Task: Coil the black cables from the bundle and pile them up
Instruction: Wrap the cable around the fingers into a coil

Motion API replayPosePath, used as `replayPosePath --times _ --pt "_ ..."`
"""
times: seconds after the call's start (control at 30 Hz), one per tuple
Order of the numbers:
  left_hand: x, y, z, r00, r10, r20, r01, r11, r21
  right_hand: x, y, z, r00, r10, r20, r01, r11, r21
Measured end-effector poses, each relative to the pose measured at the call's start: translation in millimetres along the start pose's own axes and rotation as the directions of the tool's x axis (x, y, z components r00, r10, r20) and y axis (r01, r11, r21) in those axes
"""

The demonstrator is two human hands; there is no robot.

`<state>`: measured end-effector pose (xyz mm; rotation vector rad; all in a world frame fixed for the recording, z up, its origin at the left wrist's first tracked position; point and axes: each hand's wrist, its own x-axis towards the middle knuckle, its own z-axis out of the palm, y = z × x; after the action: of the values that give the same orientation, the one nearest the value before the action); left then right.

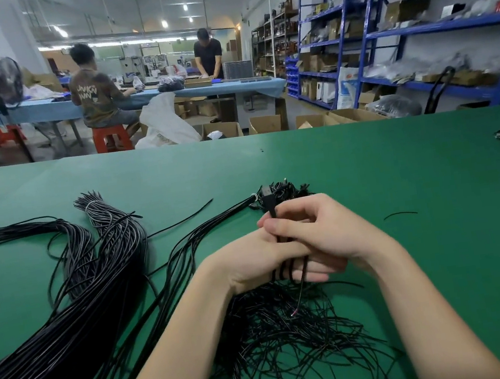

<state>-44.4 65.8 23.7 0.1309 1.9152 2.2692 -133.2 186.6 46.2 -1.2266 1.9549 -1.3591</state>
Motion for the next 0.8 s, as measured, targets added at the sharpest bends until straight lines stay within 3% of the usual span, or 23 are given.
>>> replayPosePath --times 0.1,0.23,0.43,0.53,0.63,0.73,0.8 --pt "-3 4 2 0.997 -0.007 0.074 0.004 0.999 0.044 1 2 -2 0.997 -0.042 -0.066 0.042 0.999 0.001" --pt "-7 7 -5 1.0 0.005 0.03 -0.005 1.0 0.001 5 8 -6 0.967 0.001 -0.256 0.009 0.999 0.035" --pt "-7 6 -5 1.0 0.009 0.006 -0.009 1.0 0.009 5 5 3 0.999 0.0 -0.037 0.003 0.997 0.077" --pt "-6 5 -5 1.0 0.01 -0.024 -0.009 0.999 0.04 9 3 9 0.998 -0.018 -0.062 0.021 0.998 0.059" --pt "-5 5 -6 0.998 0.014 -0.053 -0.012 0.999 0.046 13 6 11 0.984 -0.028 -0.177 0.027 1.0 -0.01" --pt "-3 6 -9 0.993 0.022 -0.118 -0.02 1.0 0.015 13 12 9 0.956 0.054 -0.29 -0.02 0.993 0.119" --pt "-1 7 -11 0.99 0.033 -0.137 -0.032 0.999 0.01 12 14 7 0.956 0.117 -0.27 -0.052 0.971 0.235"
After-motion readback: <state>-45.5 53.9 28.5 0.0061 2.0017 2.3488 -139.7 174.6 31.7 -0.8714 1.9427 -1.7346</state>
